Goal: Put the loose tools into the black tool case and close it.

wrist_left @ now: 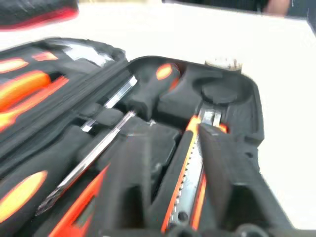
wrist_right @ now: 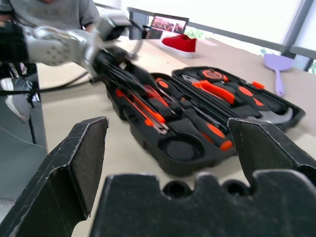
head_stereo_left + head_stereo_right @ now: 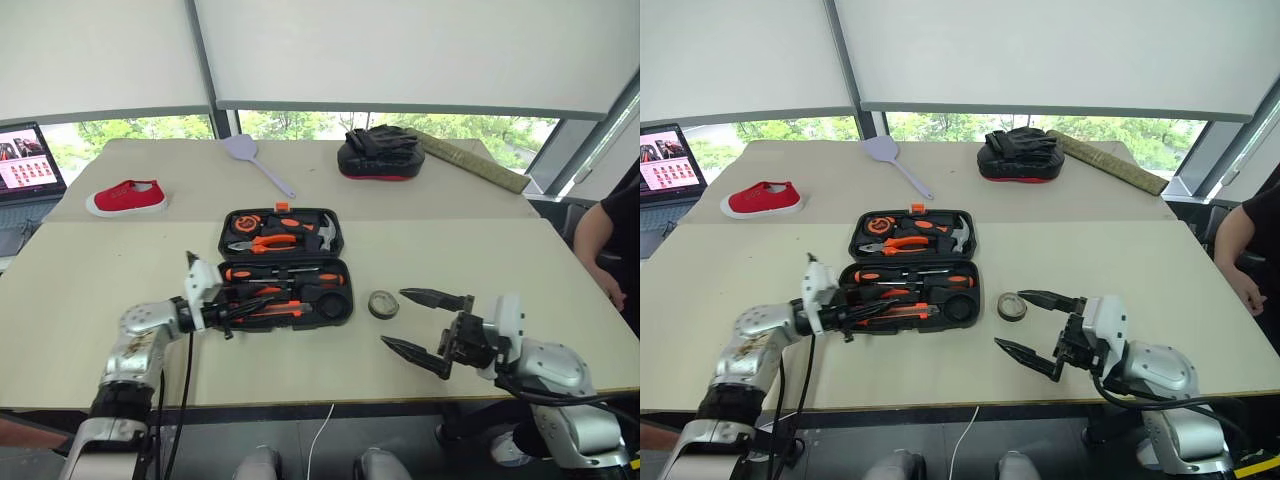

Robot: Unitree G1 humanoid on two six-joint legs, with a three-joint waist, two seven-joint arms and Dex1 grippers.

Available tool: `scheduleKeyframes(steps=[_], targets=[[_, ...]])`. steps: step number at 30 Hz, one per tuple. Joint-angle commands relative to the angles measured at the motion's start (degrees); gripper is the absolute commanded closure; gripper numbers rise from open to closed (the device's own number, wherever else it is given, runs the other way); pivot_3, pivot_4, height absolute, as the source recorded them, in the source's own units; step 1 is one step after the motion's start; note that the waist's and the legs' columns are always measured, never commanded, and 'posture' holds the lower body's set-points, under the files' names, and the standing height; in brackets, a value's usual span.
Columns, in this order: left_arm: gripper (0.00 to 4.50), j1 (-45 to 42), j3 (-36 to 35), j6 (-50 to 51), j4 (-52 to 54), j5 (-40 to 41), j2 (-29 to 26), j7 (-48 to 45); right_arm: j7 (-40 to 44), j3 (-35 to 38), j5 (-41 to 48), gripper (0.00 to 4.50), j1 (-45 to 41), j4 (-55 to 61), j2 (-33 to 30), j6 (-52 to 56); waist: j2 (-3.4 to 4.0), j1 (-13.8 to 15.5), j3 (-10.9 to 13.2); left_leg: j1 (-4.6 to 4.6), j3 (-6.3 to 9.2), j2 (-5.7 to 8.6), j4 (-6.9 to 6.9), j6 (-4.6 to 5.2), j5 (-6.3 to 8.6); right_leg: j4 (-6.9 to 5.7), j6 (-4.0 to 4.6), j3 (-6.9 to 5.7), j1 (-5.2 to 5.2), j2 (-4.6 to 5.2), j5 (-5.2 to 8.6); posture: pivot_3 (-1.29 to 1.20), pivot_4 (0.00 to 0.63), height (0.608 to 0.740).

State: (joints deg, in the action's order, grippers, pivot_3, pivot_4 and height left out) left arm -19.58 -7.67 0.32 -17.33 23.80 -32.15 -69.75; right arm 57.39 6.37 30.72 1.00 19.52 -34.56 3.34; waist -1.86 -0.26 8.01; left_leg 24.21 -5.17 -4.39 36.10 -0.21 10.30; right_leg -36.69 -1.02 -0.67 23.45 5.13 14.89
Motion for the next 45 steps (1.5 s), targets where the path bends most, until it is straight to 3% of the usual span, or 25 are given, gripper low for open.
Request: scheduleKeyframes(steps=[1, 4, 5, 9, 14, 18, 22, 28, 38, 39, 45], targets=[[1.24, 5.93, -7.28, 3.14, 9.09, 4.87, -6.18, -0.60, 1.92, 4.67, 1.99, 0.00, 2.75, 0.48, -1.75, -1.42, -0.06, 0.03, 0.03, 0.04, 0.01, 0.00, 0.00, 0.00, 0.00, 0.02, 0.00, 0.00, 0.03, 0.01, 0.00, 0.00, 0.150, 0.740], [0.19, 13.30, -11.98, 0.67, 9.65, 4.44, -10.89, -2.56, 2.84, 8.35, 1.80, 0.00, 7.11, -0.41, -2.53, -2.62, -0.04, 0.12, 0.05, 0.02, -0.06, 0.03, -0.02, -0.05, 0.04, 0.10, -0.04, 0.00, 0.01, 0.10, 0.03, 0.00, 0.150, 0.740], [0.03, 15.56, -14.30, -0.74, 9.22, 5.81, -11.40, -4.21, 2.94, 9.77, 1.46, 0.00, 8.75, -1.10, -2.46, -3.58, -0.03, 0.17, 0.06, 0.00, -0.07, 0.05, -0.03, -0.05, 0.05, 0.12, -0.06, 0.00, 0.00, 0.13, 0.04, 0.00, 0.150, 0.740], [0.03, 24.02, -18.28, -1.32, 8.96, 8.39, -13.89, -10.76, 2.70, 14.65, -0.93, 0.00, 14.10, -5.39, -1.93, -8.48, -0.01, 0.74, 0.09, 0.00, -0.06, -0.08, -0.02, -0.07, 0.05, 0.47, -0.08, -0.15, -0.08, 0.12, 0.17, 0.00, 0.150, 0.740], [0.03, 26.32, -19.38, 3.44, 12.62, 13.56, -13.96, -12.54, 2.61, 16.50, -3.38, 0.00, 15.61, -8.03, -4.41, -9.43, 0.02, 1.12, 0.13, -0.04, -0.18, -0.21, 0.05, -0.66, 0.40, 0.63, -0.07, -0.19, 0.08, 0.27, 0.18, 0.00, 0.150, 0.740], [0.03, 27.07, -16.69, 4.82, 20.50, 14.62, -11.79, -10.86, 1.20, 10.41, 0.35, 0.00, 8.40, -0.76, -12.73, 8.69, 0.19, 0.58, 0.24, -0.02, -0.18, -0.25, 0.17, -0.65, 0.39, 0.61, -0.11, 0.02, 0.14, 0.37, -0.06, 0.00, 0.150, 0.740], [0.03, 26.02, -13.80, 7.34, 24.23, 15.01, -9.99, -8.20, 4.57, -0.77, -5.39, 0.00, -0.96, 1.14, -20.24, 17.02, 0.14, 0.18, 0.24, -0.06, -0.23, -0.26, 0.20, -0.63, 0.38, 0.62, -0.02, -0.06, 0.00, 0.18, -0.31, 0.00, 0.150, 0.740], [0.03, 23.62, -10.25, 7.13, 24.83, 12.21, -8.24, -4.30, 2.93, -15.10, -12.55, 0.00, -19.75, -3.38, -16.02, 23.70, 0.02, 0.34, 0.28, 0.44, -0.36, -0.32, 0.20, -0.05, 0.02, 0.48, 0.14, 0.00, 0.65, -0.05, -0.58, 0.00, 0.150, 0.740], [0.03, 21.94, -8.66, 5.75, 24.13, 10.48, -8.00, -3.48, 5.02, -28.60, -25.51, 0.00, -34.92, -17.24, -10.78, 25.55, 0.00, 0.77, 0.30, 0.83, -0.42, -0.27, 0.29, -0.06, 0.03, 0.52, 0.06, -0.04, 0.88, -0.04, -0.61, 0.00, 0.150, 0.740], [0.00, 22.00, -8.60, 5.65, 24.13, 10.26, -8.11, -3.44, 5.13, -29.55, -26.79, 0.52, -35.62, -17.71, -10.90, 26.33, 0.00, 0.76, 0.30, 0.82, -0.41, -0.28, 0.30, -0.06, 0.03, 0.50, 0.06, -0.05, 0.86, -0.04, -0.61, 0.00, 0.150, 0.740], [0.00, 22.72, -10.34, 4.52, 23.06, 9.71, -8.95, -3.25, 6.49, -31.29, -29.23, 2.39, -39.60, -19.20, -9.44, 29.77, 0.01, 0.72, 0.30, 0.83, -0.41, -0.32, 0.44, -0.06, 0.03, 0.40, 0.08, -0.06, 0.87, -0.05, -0.63, 0.00, 0.150, 0.740]])
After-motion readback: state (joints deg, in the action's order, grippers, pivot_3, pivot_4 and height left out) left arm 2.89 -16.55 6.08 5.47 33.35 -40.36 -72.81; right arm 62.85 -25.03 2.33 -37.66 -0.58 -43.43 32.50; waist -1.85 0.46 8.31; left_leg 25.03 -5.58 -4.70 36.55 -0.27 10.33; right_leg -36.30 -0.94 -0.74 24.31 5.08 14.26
